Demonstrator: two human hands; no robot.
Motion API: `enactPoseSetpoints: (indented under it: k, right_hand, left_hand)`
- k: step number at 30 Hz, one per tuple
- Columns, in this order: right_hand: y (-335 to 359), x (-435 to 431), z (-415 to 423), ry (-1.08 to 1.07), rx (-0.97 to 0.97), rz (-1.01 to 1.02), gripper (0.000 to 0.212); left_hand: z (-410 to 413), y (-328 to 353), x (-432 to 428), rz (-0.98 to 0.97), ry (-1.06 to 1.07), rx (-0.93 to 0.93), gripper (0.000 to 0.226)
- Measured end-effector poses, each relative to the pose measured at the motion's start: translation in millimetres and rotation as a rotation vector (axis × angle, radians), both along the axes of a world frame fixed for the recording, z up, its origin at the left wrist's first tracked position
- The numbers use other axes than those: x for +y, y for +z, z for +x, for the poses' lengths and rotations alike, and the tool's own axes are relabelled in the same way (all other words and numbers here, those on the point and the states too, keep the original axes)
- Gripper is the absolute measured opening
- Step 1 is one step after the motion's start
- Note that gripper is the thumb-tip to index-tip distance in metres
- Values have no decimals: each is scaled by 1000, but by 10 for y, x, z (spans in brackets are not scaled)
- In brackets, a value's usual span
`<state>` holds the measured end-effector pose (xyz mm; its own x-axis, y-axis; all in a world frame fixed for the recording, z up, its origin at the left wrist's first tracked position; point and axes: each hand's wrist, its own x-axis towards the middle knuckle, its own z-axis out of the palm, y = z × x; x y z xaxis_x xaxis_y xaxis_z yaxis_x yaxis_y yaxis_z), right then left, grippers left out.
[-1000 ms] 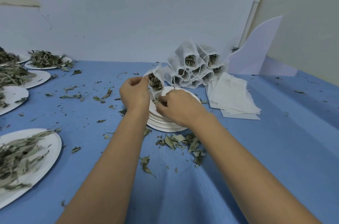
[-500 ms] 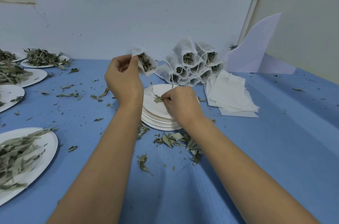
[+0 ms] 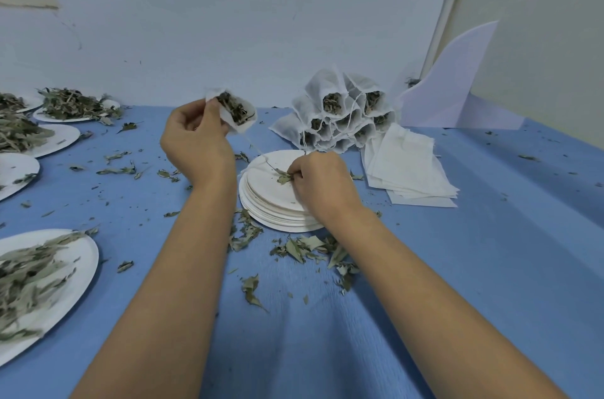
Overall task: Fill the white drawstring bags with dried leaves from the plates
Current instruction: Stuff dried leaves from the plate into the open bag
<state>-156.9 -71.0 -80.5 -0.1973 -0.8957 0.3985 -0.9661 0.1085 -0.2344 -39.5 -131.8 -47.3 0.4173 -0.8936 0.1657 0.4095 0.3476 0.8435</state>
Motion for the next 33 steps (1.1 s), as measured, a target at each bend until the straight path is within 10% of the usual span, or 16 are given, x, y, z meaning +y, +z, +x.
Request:
enactPoseSetpoints:
  k: [11, 21, 33]
  right_hand:
    - [22, 23, -58, -26, -46, -73, 29]
    - [458, 126, -122, 180, -1383, -308, 17]
    - [242, 59, -81, -8, -636, -303, 15]
  left_hand:
    - [-36, -12, 24, 62, -63, -27, 6]
    - [-161, -155, 100, -76, -104, -723, 7]
    - [-300, -64, 162, -27, -307, -745, 9]
